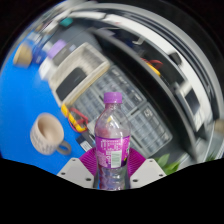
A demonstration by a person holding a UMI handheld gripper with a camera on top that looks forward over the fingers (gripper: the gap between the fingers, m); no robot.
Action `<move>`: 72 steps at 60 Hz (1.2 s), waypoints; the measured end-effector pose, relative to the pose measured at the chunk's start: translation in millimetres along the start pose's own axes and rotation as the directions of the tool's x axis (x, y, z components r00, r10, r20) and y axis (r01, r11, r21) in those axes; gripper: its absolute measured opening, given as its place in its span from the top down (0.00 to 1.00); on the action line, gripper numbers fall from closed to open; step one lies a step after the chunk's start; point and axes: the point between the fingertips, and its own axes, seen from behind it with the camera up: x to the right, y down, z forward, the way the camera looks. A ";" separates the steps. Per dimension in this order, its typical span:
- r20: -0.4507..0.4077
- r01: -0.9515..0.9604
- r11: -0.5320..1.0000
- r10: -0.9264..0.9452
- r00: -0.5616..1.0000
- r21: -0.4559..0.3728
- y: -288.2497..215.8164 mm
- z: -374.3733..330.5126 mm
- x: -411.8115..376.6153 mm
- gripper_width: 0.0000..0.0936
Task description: Pour water
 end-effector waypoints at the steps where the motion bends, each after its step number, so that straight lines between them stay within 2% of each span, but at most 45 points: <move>1: 0.012 -0.067 0.998 0.066 0.998 0.009 -0.8 -1.4 -0.5 0.61; 6: 0.052 -0.377 0.926 0.375 0.925 0.018 2.4 -5.3 5.0 0.61; 7: 0.028 -0.430 0.903 0.430 0.903 0.008 -2.4 -6.9 -4.0 0.62; 8: 0.065 -0.472 0.882 0.470 0.880 0.013 7.0 -4.1 7.5 0.62; 14: 0.100 -0.646 0.763 0.642 0.760 0.012 26.7 -1.8 10.0 0.61; 15: 0.086 -0.670 0.743 0.666 0.741 0.014 25.3 -2.4 2.5 0.61; 16: 0.108 -0.683 0.730 0.678 0.727 0.012 31.9 -1.3 6.6 0.61; 25: 0.110 -0.759 0.650 0.752 0.649 0.036 47.0 3.8 -12.3 0.61; 31: 0.131 -0.778 0.628 0.769 0.625 0.024 54.9 8.5 -29.4 0.61; 32: 0.130 -0.779 0.627 0.771 0.623 0.015 58.3 7.0 -32.7 0.60; 33: 0.131 -0.779 0.626 0.772 0.623 0.016 60.0 7.2 -34.7 0.55; 34: 0.132 -0.779 0.624 0.769 0.625 0.050 56.5 8.9 -30.8 0.60; 47: 0.117 -0.766 0.639 0.757 0.642 0.070 57.6 6.0 -31.7 0.59; 57: 0.107 -0.753 0.657 0.747 0.657 0.038 58.7 2.3 -35.4 0.45; 60: 0.093 -0.751 0.660 0.747 0.659 0.013 62.7 -1.2 -37.2 0.35; 64: 0.069 -0.750 0.661 0.748 0.660 0.007 66.0 -9.2 -36.2 0.08; 72: 0.013 -0.755 0.655 0.755 0.655 -0.017 77.5 -38.7 -40.5 0.10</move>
